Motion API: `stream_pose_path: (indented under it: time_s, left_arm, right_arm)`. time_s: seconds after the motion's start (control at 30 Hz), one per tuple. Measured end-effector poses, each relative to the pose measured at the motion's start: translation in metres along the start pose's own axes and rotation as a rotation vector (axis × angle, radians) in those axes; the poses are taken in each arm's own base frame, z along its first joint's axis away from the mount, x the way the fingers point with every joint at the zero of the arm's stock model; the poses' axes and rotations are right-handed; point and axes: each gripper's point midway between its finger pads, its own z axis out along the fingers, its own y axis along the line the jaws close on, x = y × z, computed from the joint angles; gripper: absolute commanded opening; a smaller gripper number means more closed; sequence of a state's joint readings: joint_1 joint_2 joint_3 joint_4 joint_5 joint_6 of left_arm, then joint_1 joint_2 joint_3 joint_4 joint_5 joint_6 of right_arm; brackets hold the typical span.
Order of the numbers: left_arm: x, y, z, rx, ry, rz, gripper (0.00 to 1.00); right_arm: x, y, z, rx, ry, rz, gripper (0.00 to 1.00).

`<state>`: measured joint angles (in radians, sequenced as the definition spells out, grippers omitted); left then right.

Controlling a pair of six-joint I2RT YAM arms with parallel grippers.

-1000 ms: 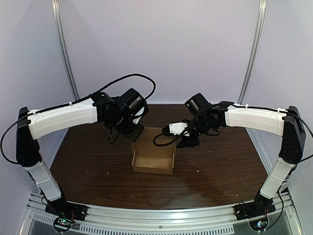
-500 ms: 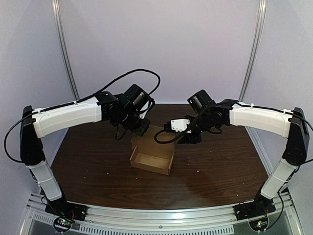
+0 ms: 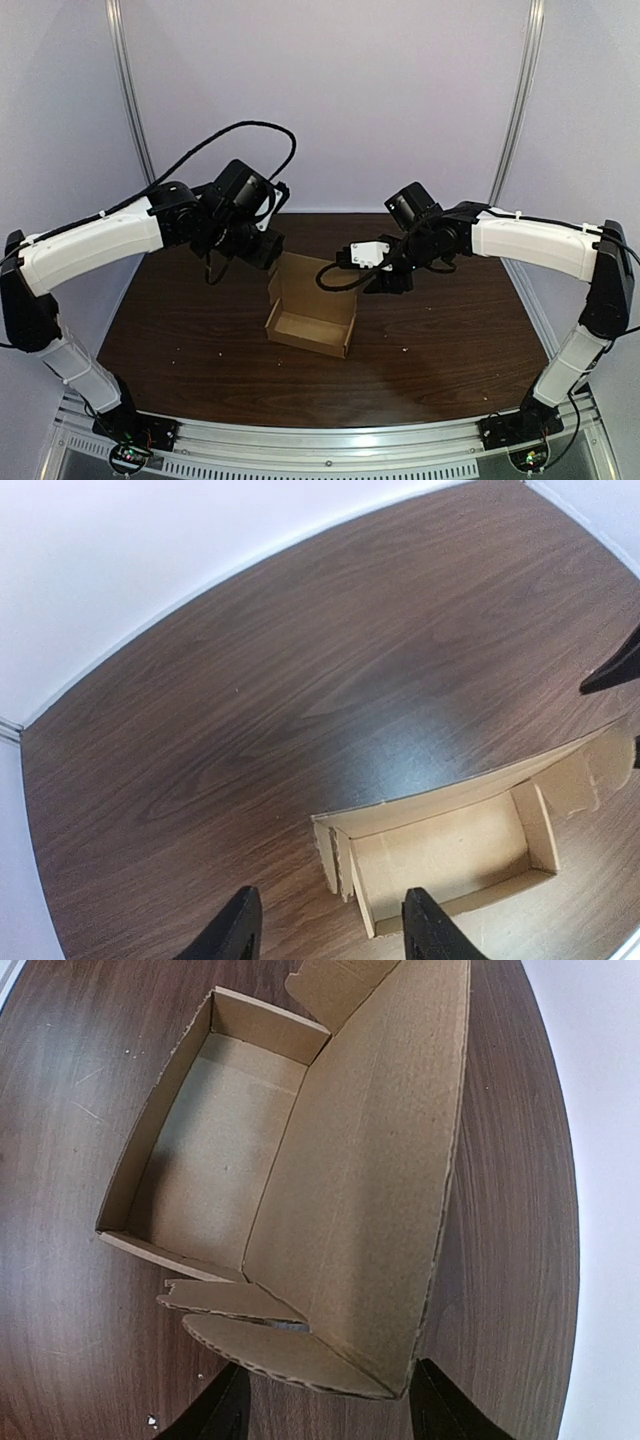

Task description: Fold the paper box

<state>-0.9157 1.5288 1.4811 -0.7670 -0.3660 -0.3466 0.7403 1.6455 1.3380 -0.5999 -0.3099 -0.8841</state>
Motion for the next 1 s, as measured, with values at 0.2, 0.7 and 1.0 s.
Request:
stream_pose_path:
  time_s: [0.2,0.7,1.0]
  left_arm:
    - [0.034,0.000,0.044,-0.030,0.123,0.045,0.45]
    - [0.042,0.001,0.068,0.021,0.177,0.024,0.00]
    - [0.034,-0.010,0.081,0.066,0.152,0.002,0.00]
  right_arm:
    - [0.002,0.003,0.000,-0.012,0.006,0.006,0.56]
    - [0.001,0.004,-0.001,-0.018,0.006,0.008,0.56]
    - [-0.008,-0.004,-0.008,-0.001,-0.010,0.006,0.56]
